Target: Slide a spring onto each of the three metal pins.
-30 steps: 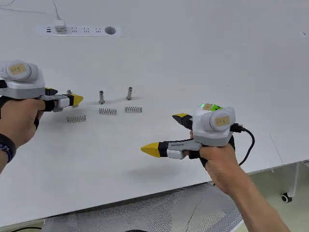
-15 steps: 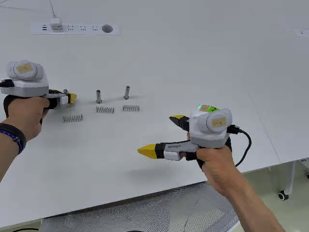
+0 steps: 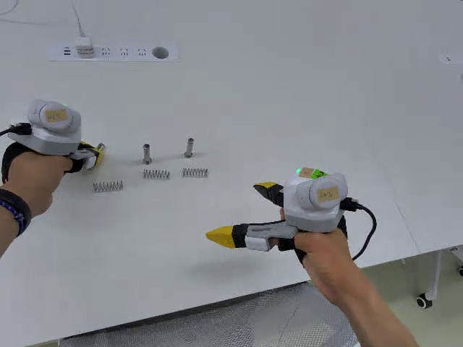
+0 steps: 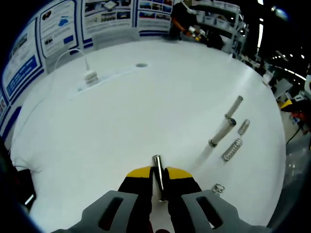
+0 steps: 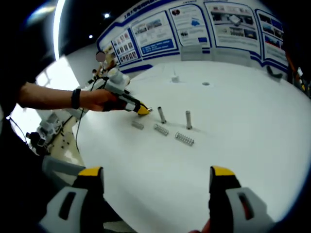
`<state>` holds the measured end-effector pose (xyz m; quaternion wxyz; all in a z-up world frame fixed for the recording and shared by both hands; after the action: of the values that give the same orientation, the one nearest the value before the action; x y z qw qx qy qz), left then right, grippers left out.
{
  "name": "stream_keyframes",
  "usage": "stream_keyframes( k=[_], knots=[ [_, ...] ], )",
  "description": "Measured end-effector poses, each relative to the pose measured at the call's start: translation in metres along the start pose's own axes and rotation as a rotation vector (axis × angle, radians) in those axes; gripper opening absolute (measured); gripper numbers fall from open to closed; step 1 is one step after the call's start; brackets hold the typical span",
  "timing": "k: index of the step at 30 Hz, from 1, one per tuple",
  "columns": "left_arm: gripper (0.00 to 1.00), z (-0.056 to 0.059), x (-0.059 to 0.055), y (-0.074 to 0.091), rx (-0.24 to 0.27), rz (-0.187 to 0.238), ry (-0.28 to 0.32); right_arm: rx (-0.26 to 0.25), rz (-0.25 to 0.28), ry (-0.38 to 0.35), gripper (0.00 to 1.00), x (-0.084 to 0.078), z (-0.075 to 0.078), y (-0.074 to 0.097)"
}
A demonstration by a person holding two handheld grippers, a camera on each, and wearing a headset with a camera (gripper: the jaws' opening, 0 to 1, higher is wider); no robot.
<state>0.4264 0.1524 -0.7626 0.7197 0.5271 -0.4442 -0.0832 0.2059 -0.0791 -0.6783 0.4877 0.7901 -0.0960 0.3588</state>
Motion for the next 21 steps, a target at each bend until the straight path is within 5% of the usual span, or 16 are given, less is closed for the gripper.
stream_keyframes(
  k=[8, 12, 21],
  knots=[
    [0.12, 0.005, 0.003, 0.0, 0.016, -0.023, -0.094, 0.001, -0.011, -0.003, 0.91, -0.002, -0.003, -0.001],
    [0.09, 0.003, 0.003, 0.001, 0.024, -0.017, -0.053, 0.004, -0.029, -0.004, 0.91, -0.004, -0.005, -0.005],
    [0.08, 0.006, 0.007, 0.002, 0.04, -0.053, -0.107, 0.01, -0.031, 0.0, 0.91, -0.005, -0.011, -0.008]
  ],
)
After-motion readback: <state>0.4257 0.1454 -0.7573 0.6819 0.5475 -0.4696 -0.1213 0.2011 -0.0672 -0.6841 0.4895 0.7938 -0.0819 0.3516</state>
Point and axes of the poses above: the centre of the closed fingertips' face, and the gripper's own axes: y roughly backward along the fingers, z roughly to its right, x roughly out of its top, the point moved 5 cm from there along y, roughly backward along the fingers, and after that the axes turned 6 degrees about -z, right-handed, at the moved point
